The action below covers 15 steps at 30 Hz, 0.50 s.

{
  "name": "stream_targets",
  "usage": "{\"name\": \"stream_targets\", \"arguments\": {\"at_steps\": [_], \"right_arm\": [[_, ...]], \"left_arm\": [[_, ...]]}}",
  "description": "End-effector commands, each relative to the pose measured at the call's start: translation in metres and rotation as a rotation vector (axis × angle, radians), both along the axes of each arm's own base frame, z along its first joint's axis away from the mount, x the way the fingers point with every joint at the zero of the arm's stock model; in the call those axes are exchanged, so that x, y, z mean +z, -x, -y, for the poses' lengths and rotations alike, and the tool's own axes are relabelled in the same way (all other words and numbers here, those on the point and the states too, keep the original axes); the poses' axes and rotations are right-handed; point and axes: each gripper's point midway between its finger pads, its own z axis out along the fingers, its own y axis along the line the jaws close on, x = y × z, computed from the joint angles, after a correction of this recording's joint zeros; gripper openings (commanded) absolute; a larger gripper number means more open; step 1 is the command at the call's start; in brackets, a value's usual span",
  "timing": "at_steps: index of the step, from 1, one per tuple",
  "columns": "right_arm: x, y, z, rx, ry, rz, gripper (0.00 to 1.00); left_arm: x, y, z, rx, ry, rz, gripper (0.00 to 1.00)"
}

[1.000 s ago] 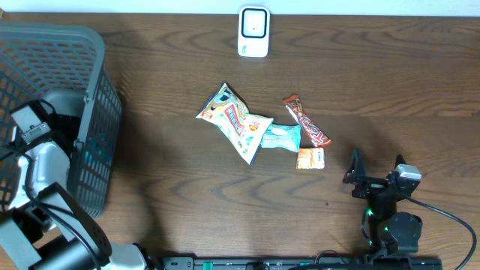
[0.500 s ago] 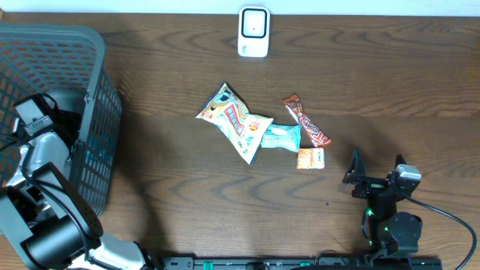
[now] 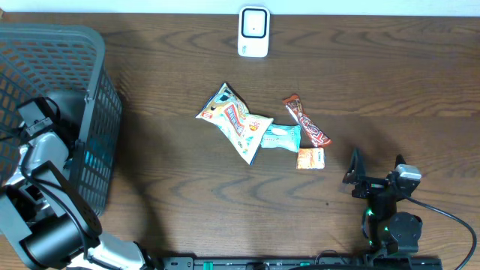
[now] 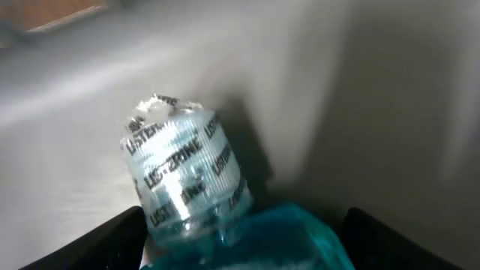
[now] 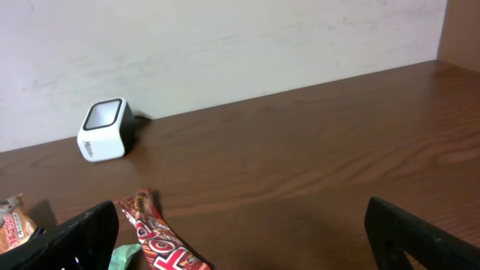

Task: Scan the item barcode
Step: 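Lower the left gripper into the basket and grasp the teal Listerine bottle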

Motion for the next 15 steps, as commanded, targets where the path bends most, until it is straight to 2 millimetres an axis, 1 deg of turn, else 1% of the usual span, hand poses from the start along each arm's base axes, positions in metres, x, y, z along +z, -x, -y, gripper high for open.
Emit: {"name": "stream_targets", "arguments": {"at_steps": [1, 4, 7, 9, 10, 12, 15], "right_arm": [[0.0, 0.0, 0.003, -0.012, 0.014, 0.001, 0.99], [0.0, 0.0, 0.003, -0.012, 0.014, 0.001, 0.99], [0.0, 0.0, 0.003, -0.012, 0.014, 0.001, 0.99], [0.0, 0.0, 0.003, -0.012, 0.014, 0.001, 0.99], [0.0, 0.0, 0.003, -0.012, 0.014, 0.001, 0.99], [0.0, 0.0, 0.003, -0.012, 0.014, 0.001, 0.99], [0.0, 0.0, 0.003, -0.012, 0.014, 0.001, 0.99]], "left_arm": [[-0.035, 0.044, -0.004, 0.046, 0.044, -0.159, 0.83], [-0.028, 0.045, -0.009, 0.062, 0.056, -0.141, 0.83], [-0.019, 0.04, -0.012, 0.068, 0.082, -0.112, 0.84], [-0.01, 0.039, -0.012, 0.094, 0.091, -0.108, 0.94], [-0.006, 0.039, -0.012, 0.112, 0.099, -0.108, 0.97], [0.0, 0.04, -0.01, 0.144, 0.123, -0.108, 0.99], [0.006, 0.042, 0.0, 0.199, 0.188, -0.098, 1.0]]}}
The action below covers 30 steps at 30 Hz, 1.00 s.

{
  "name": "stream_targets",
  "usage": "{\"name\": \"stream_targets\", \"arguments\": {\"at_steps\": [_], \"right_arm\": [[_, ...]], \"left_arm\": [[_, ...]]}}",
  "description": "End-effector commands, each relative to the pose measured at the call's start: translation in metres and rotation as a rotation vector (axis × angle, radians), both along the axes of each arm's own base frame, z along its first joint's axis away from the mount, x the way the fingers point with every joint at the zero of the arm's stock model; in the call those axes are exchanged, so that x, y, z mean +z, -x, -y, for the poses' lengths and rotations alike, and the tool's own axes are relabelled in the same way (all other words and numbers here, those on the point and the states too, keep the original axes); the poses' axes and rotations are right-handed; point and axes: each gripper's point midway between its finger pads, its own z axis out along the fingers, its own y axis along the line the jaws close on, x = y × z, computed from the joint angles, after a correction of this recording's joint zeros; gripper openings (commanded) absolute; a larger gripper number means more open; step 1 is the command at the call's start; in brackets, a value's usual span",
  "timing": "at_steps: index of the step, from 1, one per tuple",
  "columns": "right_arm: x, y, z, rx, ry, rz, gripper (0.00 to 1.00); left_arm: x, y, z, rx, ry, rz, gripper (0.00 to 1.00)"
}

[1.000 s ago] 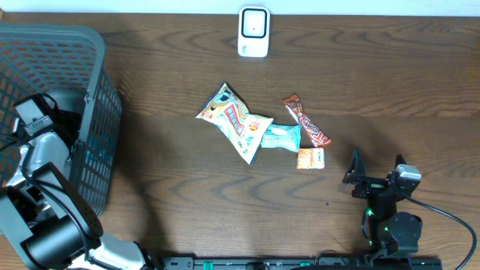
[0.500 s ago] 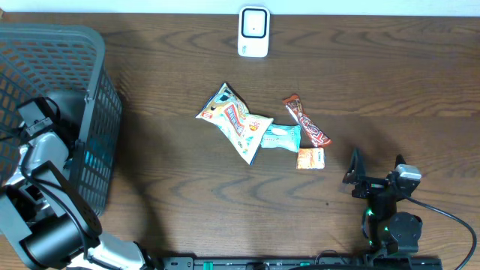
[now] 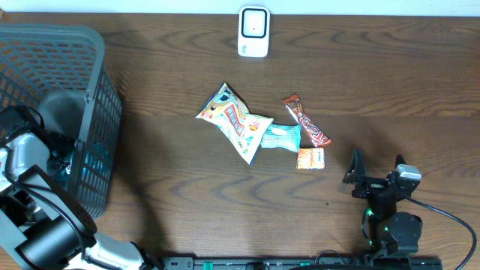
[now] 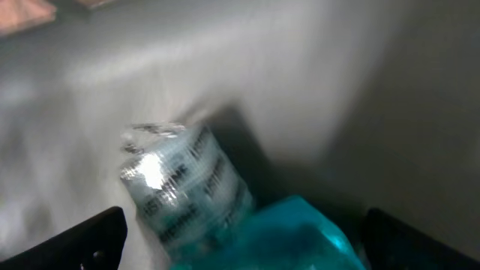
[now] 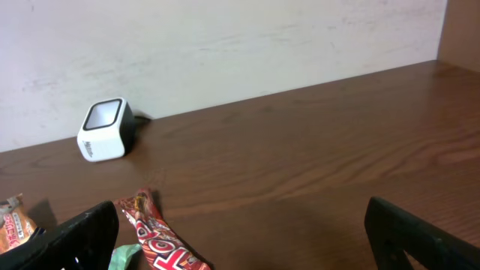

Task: Scan the item barcode
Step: 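Lower the left gripper into the basket and grasp the teal Listerine bottle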

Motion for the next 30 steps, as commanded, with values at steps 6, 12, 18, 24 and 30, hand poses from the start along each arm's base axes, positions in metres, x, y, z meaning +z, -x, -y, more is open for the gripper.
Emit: {"name": "stream_targets", "arguments": {"at_steps": [6, 12, 18, 24, 30], "right_arm": [[0.0, 0.0, 0.003, -0.012, 0.014, 0.001, 0.99], [0.0, 0.0, 0.003, -0.012, 0.014, 0.001, 0.99], [0.0, 0.0, 0.003, -0.012, 0.014, 0.001, 0.99], [0.0, 0.0, 0.003, -0.012, 0.014, 0.001, 0.99], [0.0, 0.0, 0.003, -0.012, 0.014, 0.001, 0.99]], "left_arm": [[0.003, 0.001, 0.016, 0.17, 0.105, 0.042, 0.98], [0.0, 0.006, 0.033, 0.231, 0.191, 0.04, 0.98], [-0.007, 0.011, 0.044, 0.292, 0.238, 0.04, 0.98], [-0.022, 0.013, 0.047, 0.307, 0.264, 0.009, 0.92], [-0.043, 0.013, 0.047, 0.307, 0.283, -0.026, 0.57]]}}
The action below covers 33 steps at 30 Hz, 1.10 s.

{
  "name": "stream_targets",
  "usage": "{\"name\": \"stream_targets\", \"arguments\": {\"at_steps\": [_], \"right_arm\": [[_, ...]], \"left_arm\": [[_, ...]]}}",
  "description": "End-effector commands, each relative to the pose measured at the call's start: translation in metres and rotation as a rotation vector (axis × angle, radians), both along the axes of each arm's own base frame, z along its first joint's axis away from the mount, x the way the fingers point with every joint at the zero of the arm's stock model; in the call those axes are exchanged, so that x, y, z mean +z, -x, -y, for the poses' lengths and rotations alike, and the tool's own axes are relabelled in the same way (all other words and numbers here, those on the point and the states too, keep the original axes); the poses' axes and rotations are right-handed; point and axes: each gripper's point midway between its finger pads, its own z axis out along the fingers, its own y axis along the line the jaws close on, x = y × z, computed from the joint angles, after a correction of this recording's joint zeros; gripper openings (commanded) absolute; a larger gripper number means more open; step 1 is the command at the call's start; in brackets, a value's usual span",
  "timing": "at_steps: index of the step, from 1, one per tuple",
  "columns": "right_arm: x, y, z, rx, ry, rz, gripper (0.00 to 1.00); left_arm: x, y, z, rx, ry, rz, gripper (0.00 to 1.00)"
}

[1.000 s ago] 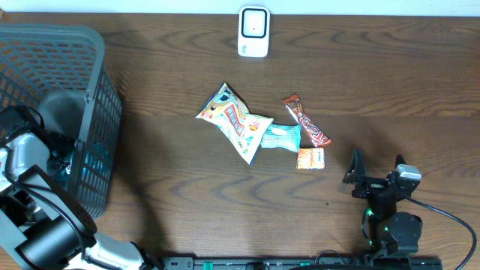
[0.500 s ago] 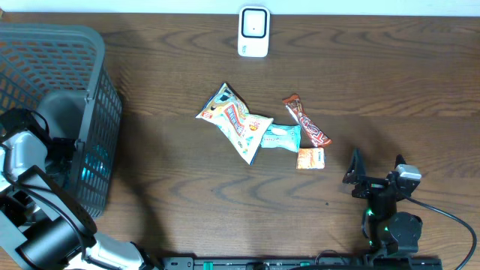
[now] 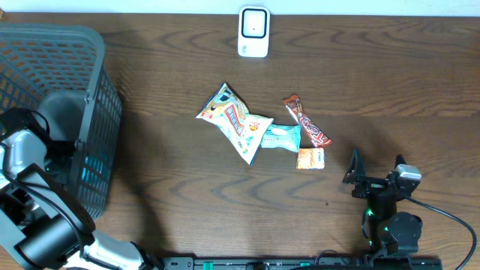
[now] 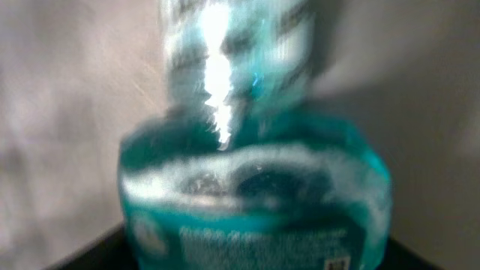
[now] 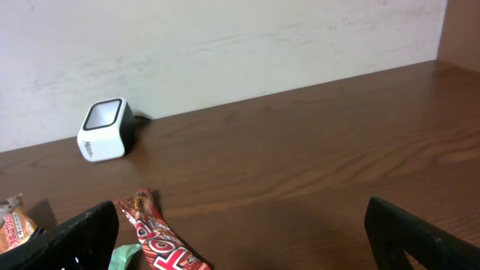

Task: Scan the item barcode
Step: 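Lower the left gripper into the basket and grasp the teal Listerine bottle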

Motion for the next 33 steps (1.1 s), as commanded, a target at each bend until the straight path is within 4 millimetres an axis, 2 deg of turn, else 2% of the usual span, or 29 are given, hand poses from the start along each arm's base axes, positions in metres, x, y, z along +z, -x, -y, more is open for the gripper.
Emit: {"name": "stream_targets", "arguments": {"at_steps": [1, 5, 9, 12, 14, 17, 23, 31, 33], "right_arm": [[0.0, 0.0, 0.002, -0.012, 0.014, 0.001, 0.99], [0.0, 0.0, 0.002, -0.012, 0.014, 0.001, 0.99], [0.0, 0.0, 0.002, -0.012, 0.014, 0.001, 0.99], [0.0, 0.0, 0.002, -0.012, 0.014, 0.001, 0.99], [0.0, 0.0, 0.002, -0.012, 0.014, 0.001, 0.99], [0.0, 0.0, 0.002, -0.012, 0.014, 0.001, 0.99], [0.0, 0.0, 0.002, -0.012, 0.014, 0.001, 0.99], [0.0, 0.0, 0.002, -0.012, 0.014, 0.001, 0.99], [0.0, 0.0, 0.002, -0.012, 0.014, 0.001, 0.99]], "left_arm": [[-0.036, 0.007, 0.009, -0.007, 0.068, -0.058, 0.51], [-0.026, -0.006, -0.001, -0.059, 0.029, -0.017, 0.45], [-0.01, -0.023, -0.015, -0.168, -0.018, 0.019, 0.44], [-0.006, -0.032, -0.02, -0.218, -0.038, 0.048, 0.41], [-0.005, -0.04, -0.019, -0.246, -0.032, 0.086, 0.36], [-0.002, -0.057, -0.015, -0.28, -0.016, 0.168, 0.33], [0.012, -0.096, 0.0, -0.418, 0.039, 0.383, 0.33], [0.024, -0.117, 0.007, -0.526, 0.04, 0.511, 0.33], [0.035, -0.131, 0.009, -0.551, 0.045, 0.6, 0.32]]}}
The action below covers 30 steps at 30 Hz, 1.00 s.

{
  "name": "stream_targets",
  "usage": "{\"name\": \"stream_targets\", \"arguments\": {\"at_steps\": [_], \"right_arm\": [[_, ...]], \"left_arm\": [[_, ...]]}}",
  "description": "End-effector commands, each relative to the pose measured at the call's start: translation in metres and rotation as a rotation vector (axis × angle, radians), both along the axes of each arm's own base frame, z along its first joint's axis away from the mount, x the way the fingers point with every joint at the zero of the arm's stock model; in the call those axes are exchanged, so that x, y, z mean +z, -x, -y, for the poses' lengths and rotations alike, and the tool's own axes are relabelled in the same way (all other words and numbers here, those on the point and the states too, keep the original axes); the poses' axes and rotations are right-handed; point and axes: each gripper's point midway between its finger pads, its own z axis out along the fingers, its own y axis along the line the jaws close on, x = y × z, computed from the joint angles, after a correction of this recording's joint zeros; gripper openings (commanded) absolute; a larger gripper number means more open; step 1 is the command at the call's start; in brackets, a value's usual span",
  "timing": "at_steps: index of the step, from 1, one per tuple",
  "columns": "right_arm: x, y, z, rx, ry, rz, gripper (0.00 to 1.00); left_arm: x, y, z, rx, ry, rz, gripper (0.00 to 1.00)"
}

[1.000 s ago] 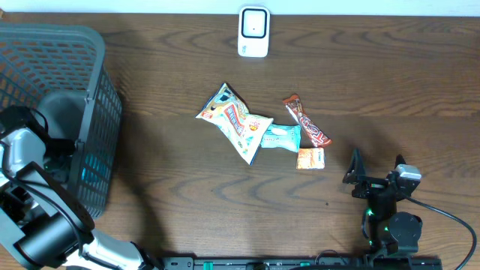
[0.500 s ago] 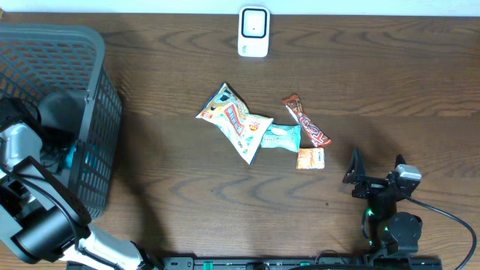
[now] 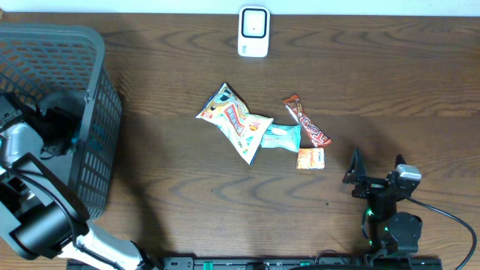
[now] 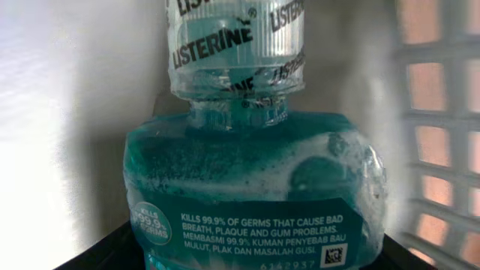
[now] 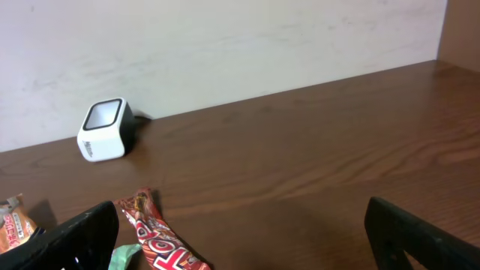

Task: Scan the item barcode
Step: 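Lower the left gripper into the basket and grasp the teal Listerine bottle, then lift the Listerine bottle out and carry it to the table center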

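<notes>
A teal Listerine mouthwash bottle (image 4: 251, 187) with a clear wrapped cap fills the left wrist view, label and small code facing the camera. My left gripper (image 4: 255, 253) is shut on its body, one finger at each lower corner. Seen from overhead, the left gripper (image 3: 64, 124) is inside the grey basket (image 3: 45, 45), near its right wall. The white barcode scanner (image 3: 253, 31) stands at the table's far edge, also in the right wrist view as the scanner (image 5: 105, 129). My right gripper (image 3: 375, 174) rests open near the front right, holding nothing.
Mid-table lie a chips bag (image 3: 232, 120), a teal packet (image 3: 279, 136), a red candy bar (image 3: 306, 129) and a small orange packet (image 3: 310, 158). The basket's lattice wall (image 4: 442, 112) stands close on the bottle's right.
The left gripper has moved farther back in the basket with the bottle. The wrist view is now sharp and the basket's lattice wall shows on the right. The right arm has not moved.
The left gripper was in the basket with the bottle lying tilted ahead of its open fingers. Then it sat nearer the front with the fingers wider. Later the bottle stood straight between them, blurred. Now it is gripped and farther back in the basket. The right arm stayed still.
</notes>
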Motion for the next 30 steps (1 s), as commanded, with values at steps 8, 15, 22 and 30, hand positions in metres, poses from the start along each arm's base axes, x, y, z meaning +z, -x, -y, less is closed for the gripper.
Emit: {"name": "stream_targets", "arguments": {"at_steps": [8, 15, 22, 30], "right_arm": [[0.0, 0.0, 0.002, -0.012, 0.014, 0.001, 0.99], [0.0, 0.0, 0.002, -0.012, 0.014, 0.001, 0.99], [0.0, 0.0, 0.002, -0.012, 0.014, 0.001, 0.99], [0.0, 0.0, 0.002, -0.012, 0.014, 0.001, 0.99]], "left_arm": [[0.077, -0.053, 0.014, -0.186, 0.069, 0.437, 0.27], [0.146, -0.049, 0.016, -0.21, -0.051, 0.553, 0.27], [0.251, -0.024, 0.037, -0.238, -0.216, 0.726, 0.28], [0.355, 0.026, 0.091, -0.263, -0.34, 0.922, 0.28]]}}
